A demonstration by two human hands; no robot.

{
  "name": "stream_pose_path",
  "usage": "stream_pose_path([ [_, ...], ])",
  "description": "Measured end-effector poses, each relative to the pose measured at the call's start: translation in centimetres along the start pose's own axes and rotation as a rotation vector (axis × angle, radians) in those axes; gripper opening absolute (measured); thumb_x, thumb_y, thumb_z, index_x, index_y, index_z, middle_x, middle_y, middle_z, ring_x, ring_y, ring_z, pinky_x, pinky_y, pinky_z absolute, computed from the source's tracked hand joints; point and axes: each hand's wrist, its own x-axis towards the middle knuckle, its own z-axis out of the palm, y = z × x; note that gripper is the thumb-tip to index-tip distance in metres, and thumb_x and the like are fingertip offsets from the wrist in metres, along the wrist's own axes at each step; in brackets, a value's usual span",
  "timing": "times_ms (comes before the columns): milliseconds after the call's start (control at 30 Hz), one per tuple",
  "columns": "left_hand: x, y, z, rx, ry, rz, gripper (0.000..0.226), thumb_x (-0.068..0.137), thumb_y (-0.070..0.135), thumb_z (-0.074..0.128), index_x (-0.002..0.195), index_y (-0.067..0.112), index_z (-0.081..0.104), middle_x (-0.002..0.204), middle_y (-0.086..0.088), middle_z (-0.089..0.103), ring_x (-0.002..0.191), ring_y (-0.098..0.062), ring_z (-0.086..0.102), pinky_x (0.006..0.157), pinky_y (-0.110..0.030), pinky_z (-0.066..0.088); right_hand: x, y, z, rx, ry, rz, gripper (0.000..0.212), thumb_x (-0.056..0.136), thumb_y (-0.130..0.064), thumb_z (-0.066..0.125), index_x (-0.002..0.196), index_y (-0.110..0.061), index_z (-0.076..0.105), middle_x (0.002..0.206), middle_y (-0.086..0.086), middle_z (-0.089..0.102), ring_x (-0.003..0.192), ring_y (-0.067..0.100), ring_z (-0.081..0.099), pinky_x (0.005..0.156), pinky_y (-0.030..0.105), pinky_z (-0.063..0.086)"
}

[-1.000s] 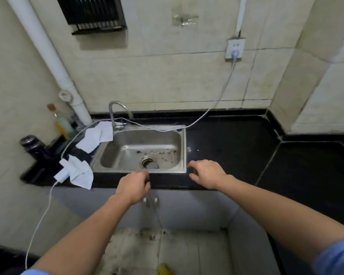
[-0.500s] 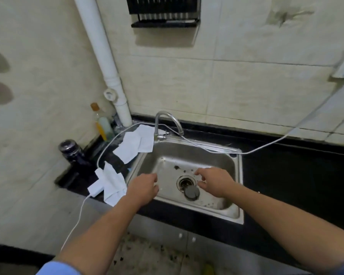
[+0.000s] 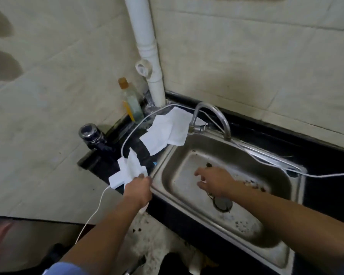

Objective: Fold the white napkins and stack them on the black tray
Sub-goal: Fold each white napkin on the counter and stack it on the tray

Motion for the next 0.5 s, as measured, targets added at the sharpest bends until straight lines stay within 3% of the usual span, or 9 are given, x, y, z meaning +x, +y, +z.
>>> stream_pose_path([
  [167,3.7,-3.4,1.3,0.313,-0.038,0.074,0.049,0.085,0.018,0.053,0.132,0.018,0.041,0.134,-0.01,0.04,0.124,-0.03,0.038,0.098,-0.041,0.036,3.4,0.4,0.8,0.018,-0.045,0.046,0.043,0.095,-0.043,0.048,0.136,-0.03,0.046,0.128,0.001,0.059,0.112,0.021,0.056,0.089,0.03,0.043],
  [300,5.8,-5.9,2.7,0.476,-0.045,0.223,0.039,0.089,0.023,0.051,0.129,0.02,0.047,0.131,-0.009,0.043,0.124,-0.032,0.037,0.102,-0.044,0.029,5.1,0.5,1.8,0.02,-0.082,0.136,0.043,0.094,-0.046,0.048,0.134,-0.031,0.047,0.124,0.0,0.061,0.109,0.02,0.058,0.088,0.032,0.045],
  [500,8.5,-7.7,2.3,0.461,0.004,0.375,0.03,0.094,0.035,0.042,0.11,0.02,0.063,0.113,-0.005,0.055,0.109,-0.028,0.047,0.09,-0.043,0.033,6.8,-0.5,3.1,0.071,-0.11,0.208,0.042,0.094,-0.047,0.049,0.133,-0.03,0.048,0.122,0.001,0.062,0.107,0.02,0.058,0.077,0.027,0.041],
])
